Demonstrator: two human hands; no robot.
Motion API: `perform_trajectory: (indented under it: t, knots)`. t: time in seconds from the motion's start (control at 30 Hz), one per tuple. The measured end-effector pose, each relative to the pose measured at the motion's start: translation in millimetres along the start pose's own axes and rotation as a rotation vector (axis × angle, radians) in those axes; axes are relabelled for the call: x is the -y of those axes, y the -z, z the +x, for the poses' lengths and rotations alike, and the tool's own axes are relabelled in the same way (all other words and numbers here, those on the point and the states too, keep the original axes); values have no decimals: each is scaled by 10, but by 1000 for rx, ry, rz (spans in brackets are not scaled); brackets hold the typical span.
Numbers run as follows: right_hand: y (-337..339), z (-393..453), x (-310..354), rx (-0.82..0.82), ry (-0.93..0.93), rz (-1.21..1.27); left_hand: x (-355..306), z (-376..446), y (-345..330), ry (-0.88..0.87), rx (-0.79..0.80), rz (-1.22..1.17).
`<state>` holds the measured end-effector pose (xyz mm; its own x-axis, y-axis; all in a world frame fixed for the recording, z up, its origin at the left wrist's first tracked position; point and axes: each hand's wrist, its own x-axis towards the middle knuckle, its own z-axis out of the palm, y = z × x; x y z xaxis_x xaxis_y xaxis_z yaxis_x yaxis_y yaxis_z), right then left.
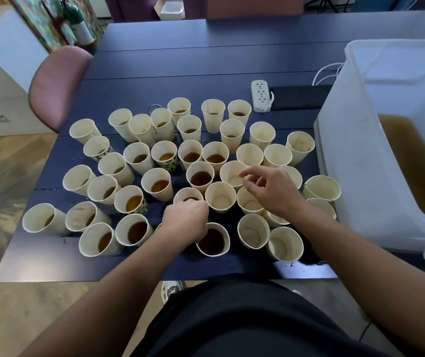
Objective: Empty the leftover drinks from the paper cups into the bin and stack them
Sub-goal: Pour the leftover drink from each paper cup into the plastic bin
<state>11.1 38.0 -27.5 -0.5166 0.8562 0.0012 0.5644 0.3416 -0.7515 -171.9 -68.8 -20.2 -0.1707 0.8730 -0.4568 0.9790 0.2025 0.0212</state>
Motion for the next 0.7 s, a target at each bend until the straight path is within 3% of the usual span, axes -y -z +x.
perform_trajectory:
  t: [0.33,0.53,0.63,0.7]
  knots:
    - [181,-162,46,158,-10,100,-3,-3,669,-26,62,-228]
    - [416,-263,69,453,-3,94,-201,-18,1254,-76,-39,-440]
    - [501,-334,127,410,18,160,-346,-26,1470,-84,-116,-538]
    - [536,-363,237,234,35,259,-459,-31,1581,-92,-161,-561]
